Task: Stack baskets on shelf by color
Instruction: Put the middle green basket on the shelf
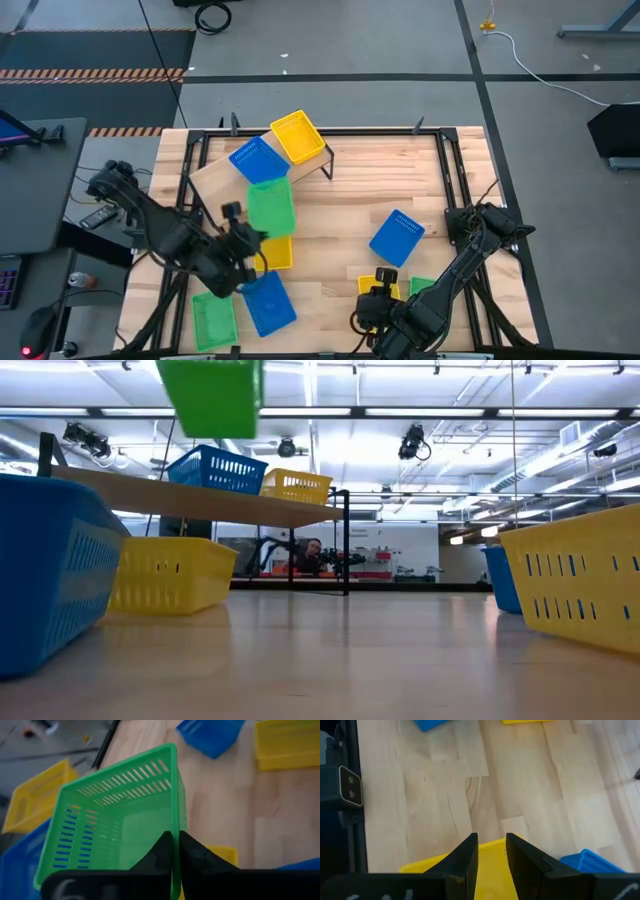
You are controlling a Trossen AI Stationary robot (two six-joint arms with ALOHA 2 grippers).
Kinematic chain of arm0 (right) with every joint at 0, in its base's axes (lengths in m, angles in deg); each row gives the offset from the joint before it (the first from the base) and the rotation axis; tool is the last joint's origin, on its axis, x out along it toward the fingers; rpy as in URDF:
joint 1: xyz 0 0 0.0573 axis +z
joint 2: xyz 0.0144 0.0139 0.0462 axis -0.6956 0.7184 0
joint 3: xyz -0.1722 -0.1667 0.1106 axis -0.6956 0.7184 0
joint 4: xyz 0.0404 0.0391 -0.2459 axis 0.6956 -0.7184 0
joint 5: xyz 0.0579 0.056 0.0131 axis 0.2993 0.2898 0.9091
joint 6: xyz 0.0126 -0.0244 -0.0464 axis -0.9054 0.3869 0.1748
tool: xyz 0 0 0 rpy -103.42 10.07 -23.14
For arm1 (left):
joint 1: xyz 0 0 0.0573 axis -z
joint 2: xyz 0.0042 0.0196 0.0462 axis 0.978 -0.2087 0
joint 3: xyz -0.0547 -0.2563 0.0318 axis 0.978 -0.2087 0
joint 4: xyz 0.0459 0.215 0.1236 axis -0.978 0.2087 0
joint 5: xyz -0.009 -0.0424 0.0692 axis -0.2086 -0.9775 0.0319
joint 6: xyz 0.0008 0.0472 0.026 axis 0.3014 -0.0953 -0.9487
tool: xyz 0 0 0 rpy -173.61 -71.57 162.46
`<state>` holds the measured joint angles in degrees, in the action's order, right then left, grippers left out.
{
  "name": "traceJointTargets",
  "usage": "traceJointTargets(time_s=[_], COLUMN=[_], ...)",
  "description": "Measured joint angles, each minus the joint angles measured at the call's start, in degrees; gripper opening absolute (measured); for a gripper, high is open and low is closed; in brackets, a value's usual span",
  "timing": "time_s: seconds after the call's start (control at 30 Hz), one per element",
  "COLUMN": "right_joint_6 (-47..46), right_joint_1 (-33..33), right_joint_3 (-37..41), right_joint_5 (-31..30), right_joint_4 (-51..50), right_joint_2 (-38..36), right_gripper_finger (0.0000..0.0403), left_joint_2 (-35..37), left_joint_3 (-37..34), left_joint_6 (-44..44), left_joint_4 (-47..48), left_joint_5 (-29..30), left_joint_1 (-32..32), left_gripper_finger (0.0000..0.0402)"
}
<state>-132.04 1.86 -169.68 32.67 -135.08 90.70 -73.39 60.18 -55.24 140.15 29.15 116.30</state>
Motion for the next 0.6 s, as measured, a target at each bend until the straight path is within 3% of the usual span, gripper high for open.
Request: traceJointTargets(time_s=[0.37,0.47,0.6], right_joint_6=[3.27,3.3,3.27], right_joint_1=[-0.04,-0.03,-0.04], right_joint_3=[0.0,0.0,0.0], right_joint_5=[-1.1,-1.1,-1.1], right_joint_4=[-0.07,-0.07,-0.07], right_joint_2=[0.0,0.0,0.0], right_gripper_finger=[0.0107,0.0107,0.0107], left_joint_2=[3.21,3.21,3.54], left_joint_3=[0.0,-0.01,-0.79], left_joint_6=[12.87,21.52,25.47], left_joint_4=[13.32,22.24,22.31], left_joint_5=[-0.26,-3.01,-6.58], left_joint_1=[1.52,1.96,2.71], left_gripper_finger=[0.0017,0.0017,0.0018])
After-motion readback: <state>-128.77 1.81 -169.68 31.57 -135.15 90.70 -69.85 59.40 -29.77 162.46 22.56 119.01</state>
